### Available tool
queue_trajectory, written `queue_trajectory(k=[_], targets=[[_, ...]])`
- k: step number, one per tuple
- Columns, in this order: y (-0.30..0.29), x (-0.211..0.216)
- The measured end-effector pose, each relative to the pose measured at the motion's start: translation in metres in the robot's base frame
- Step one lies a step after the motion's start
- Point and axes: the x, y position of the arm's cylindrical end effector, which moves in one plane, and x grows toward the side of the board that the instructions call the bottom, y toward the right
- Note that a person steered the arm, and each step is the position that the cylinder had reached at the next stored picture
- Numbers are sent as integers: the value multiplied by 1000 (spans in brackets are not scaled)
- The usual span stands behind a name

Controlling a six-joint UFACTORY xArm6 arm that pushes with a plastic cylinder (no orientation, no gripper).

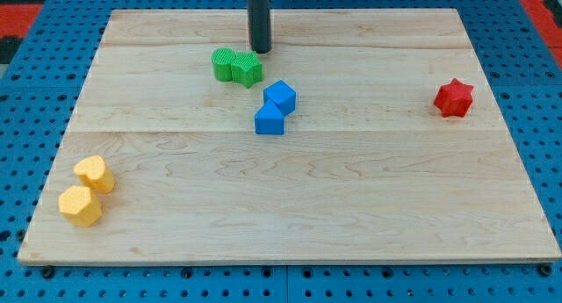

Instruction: Move your arm slightly right and up

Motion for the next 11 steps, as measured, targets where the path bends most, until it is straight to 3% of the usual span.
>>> queue_trajectory(k=[7,8,9,11], targets=[[123,2],[130,-14],[121,-34],[-49,-26]])
